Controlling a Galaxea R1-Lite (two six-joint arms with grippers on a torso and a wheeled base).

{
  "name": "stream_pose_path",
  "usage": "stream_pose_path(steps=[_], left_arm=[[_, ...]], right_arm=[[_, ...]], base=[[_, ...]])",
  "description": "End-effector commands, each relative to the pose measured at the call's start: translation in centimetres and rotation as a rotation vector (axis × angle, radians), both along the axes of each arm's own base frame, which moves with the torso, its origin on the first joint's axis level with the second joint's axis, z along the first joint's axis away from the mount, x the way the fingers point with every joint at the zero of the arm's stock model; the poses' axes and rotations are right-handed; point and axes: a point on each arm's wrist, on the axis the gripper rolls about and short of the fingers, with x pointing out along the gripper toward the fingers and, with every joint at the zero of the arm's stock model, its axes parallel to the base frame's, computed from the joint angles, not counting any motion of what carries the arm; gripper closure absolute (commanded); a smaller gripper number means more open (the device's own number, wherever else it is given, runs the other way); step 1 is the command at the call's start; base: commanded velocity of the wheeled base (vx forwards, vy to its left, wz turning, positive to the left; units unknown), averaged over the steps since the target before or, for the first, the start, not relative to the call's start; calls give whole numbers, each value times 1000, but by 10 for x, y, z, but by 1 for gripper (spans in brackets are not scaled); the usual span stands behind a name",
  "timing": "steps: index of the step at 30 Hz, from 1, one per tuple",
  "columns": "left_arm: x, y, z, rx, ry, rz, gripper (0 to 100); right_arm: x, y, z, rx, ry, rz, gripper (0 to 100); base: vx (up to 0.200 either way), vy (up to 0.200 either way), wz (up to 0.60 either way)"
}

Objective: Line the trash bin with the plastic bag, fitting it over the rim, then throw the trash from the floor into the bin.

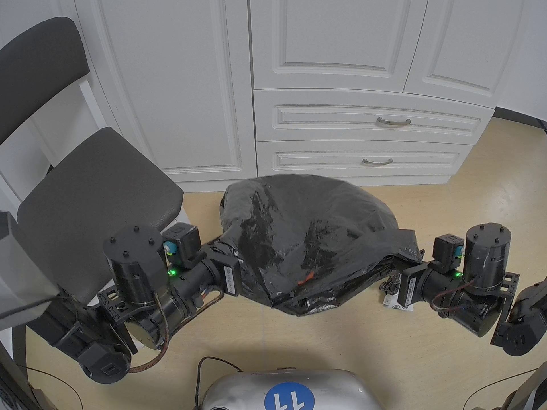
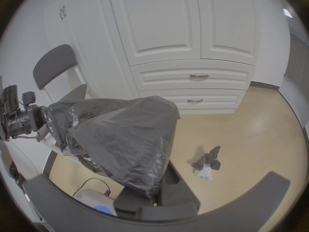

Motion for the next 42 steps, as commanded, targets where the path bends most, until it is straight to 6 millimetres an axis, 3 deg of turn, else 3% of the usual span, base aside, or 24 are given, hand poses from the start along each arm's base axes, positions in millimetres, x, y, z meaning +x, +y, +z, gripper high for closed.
stream_pose_path(steps=[1,3,7,14,20,25,31,35,42], left_arm=[[8,-8,-52,86,151,-54,100],[15,-14,-70,65,195,-60,100],[25,-15,-85,26,196,-76,100],[21,-4,-81,-29,145,-149,100],[22,-1,-82,-30,151,-145,100],[21,-3,-80,-34,144,-149,100],[23,-3,-73,-48,118,-140,100],[17,1,-51,-81,66,-145,100],[2,0,-40,-90,53,-185,100]], right_arm=[[-1,8,-25,-59,85,31,100],[2,9,-34,-77,116,29,100],[2,10,-41,-96,138,31,100],[6,15,-35,-115,105,82,100],[38,39,-18,-250,-14,181,100],[40,57,-14,-256,-38,240,100],[34,49,-18,-218,-17,230,100],[32,47,-9,-152,-61,244,100],[32,47,-4,-120,-66,237,100]], base=[[0,0,0],[0,0,0],[0,0,0],[0,-57,0],[0,-33,0],[0,0,0],[0,0,0],[0,0,0],[0,0,0]])
